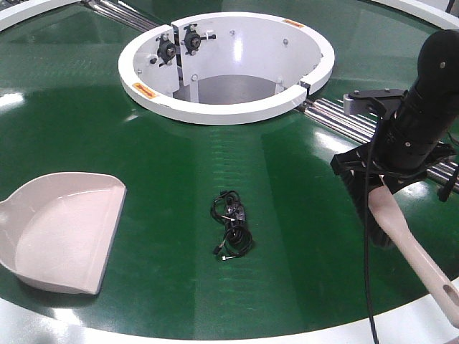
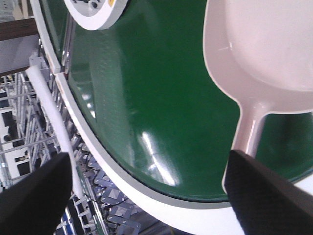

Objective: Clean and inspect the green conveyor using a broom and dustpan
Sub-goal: 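Lower the left gripper toward the beige dustpan handle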

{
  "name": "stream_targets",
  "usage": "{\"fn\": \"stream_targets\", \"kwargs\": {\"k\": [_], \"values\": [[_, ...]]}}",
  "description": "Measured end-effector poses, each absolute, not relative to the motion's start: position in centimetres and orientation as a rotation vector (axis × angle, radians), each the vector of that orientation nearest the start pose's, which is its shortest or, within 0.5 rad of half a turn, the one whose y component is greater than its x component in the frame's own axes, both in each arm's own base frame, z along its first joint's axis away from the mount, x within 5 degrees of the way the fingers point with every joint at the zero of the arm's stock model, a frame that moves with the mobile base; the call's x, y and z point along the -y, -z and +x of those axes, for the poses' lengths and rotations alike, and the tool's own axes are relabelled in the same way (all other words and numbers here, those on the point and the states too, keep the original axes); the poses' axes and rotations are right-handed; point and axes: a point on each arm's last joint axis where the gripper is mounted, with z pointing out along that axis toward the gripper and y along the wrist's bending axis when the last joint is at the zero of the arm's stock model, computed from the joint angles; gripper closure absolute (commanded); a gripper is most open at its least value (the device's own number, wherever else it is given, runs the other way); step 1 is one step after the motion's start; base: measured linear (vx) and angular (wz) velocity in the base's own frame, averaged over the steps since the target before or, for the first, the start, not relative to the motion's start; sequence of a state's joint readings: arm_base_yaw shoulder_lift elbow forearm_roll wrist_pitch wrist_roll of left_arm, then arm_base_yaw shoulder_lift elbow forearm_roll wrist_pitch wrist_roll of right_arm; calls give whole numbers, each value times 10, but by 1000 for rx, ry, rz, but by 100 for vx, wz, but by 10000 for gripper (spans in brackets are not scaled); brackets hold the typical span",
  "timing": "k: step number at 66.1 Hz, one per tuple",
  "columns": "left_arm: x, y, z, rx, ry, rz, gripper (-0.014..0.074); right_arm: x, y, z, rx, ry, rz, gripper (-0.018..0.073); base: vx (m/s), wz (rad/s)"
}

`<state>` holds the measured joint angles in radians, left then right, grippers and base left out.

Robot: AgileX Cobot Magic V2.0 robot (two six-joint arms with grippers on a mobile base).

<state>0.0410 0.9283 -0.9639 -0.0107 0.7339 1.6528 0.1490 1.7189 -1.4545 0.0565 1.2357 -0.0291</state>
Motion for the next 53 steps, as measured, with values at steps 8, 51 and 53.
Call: {"fn": "stream_targets", "kwargs": {"k": [8,51,53], "values": [[-7,-373,183,-1623,-909,1684,4,-56,-284,340,-2976,-96,-244,563,0,0],[-26,-365,262,-2116,-621,2009,4,-56,-284,340,-2976,-95,-244,563,0,0],[-27,-364,269,-2132,-618,2008,4,-56,-284,340,-2976,-95,-244,563,0,0]]}}
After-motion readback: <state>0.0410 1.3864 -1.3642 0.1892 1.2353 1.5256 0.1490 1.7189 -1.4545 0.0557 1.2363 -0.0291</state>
